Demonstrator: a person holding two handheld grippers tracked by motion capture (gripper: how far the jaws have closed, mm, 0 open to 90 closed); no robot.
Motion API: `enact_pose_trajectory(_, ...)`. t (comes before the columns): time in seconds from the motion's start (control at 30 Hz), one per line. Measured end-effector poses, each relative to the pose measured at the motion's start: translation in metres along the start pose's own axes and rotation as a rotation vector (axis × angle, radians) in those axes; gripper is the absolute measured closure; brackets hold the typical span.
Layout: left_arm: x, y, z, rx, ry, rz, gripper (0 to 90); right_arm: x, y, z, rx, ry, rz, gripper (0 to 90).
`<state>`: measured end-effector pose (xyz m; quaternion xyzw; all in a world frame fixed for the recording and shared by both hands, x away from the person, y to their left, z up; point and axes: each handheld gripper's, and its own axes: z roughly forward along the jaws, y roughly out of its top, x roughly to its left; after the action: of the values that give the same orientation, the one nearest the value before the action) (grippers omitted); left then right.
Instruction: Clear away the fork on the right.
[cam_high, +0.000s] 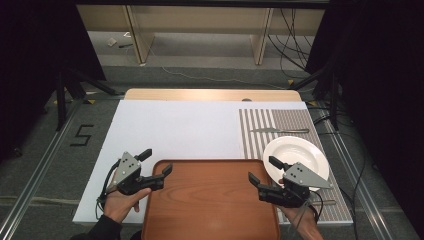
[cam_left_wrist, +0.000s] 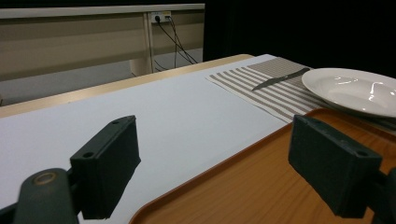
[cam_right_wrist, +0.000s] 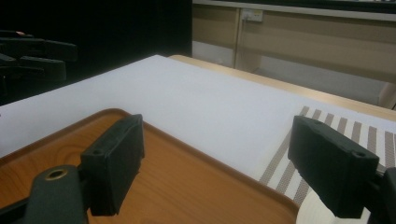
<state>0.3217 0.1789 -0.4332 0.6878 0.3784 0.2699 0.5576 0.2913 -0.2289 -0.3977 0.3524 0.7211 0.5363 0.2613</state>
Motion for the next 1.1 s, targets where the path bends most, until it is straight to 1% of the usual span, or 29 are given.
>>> enact_pose_trajectory(0.27, 0.0, 0.0, 0.0, 0.003, 0.001, 0.001, 16.0, -0.001, 0.0, 0.0, 0.005, 0.005, 0.001, 19.3)
enact_pose_trajectory(0.43, 0.0, 0.0, 0.0, 0.004, 0.002, 0.001, 16.0, -0.001, 0.0, 0.0, 0.012, 0.011, -0.012, 19.3)
enact_pose_trajectory(0.67, 0.0, 0.001, 0.002, 0.001, 0.002, 0.001, 16.0, -0.006, -0.001, 0.0, 0.031, 0.013, -0.015, 19.2)
enact_pose_trajectory(0.77, 0.0, 0.001, 0.002, 0.002, 0.003, 0.001, 16.0, -0.009, -0.001, 0.0, 0.045, 0.01, -0.01, 19.2)
enact_pose_trajectory(0.83, 0.0, 0.001, 0.002, 0.001, 0.001, 0.001, 16.0, -0.014, -0.001, -0.002, 0.067, 0.011, -0.01, 19.2)
enact_pose_trajectory(0.87, 0.0, 0.001, 0.002, 0.0, 0.001, 0.003, 16.0, -0.014, -0.001, -0.002, 0.067, 0.011, -0.01, 19.2)
enact_pose_trajectory(0.9, 0.0, 0.001, 0.002, -0.002, 0.001, 0.002, 16.0, -0.016, -0.003, -0.005, 0.103, 0.005, -0.012, 19.3)
enact_pose_trajectory(0.93, -0.001, 0.002, 0.002, -0.003, 0.0, 0.002, 16.0, -0.017, -0.004, -0.006, 0.116, -0.006, -0.018, 19.3)
enact_pose_trajectory(1.0, -0.001, 0.002, 0.002, -0.005, -0.002, 0.003, 16.0, -0.017, -0.004, -0.009, 0.124, -0.014, -0.042, 19.3)
enact_pose_trajectory(1.1, -0.001, 0.002, 0.002, -0.007, -0.004, 0.005, 16.0, -0.021, -0.006, -0.011, 0.149, -0.022, -0.042, 19.2)
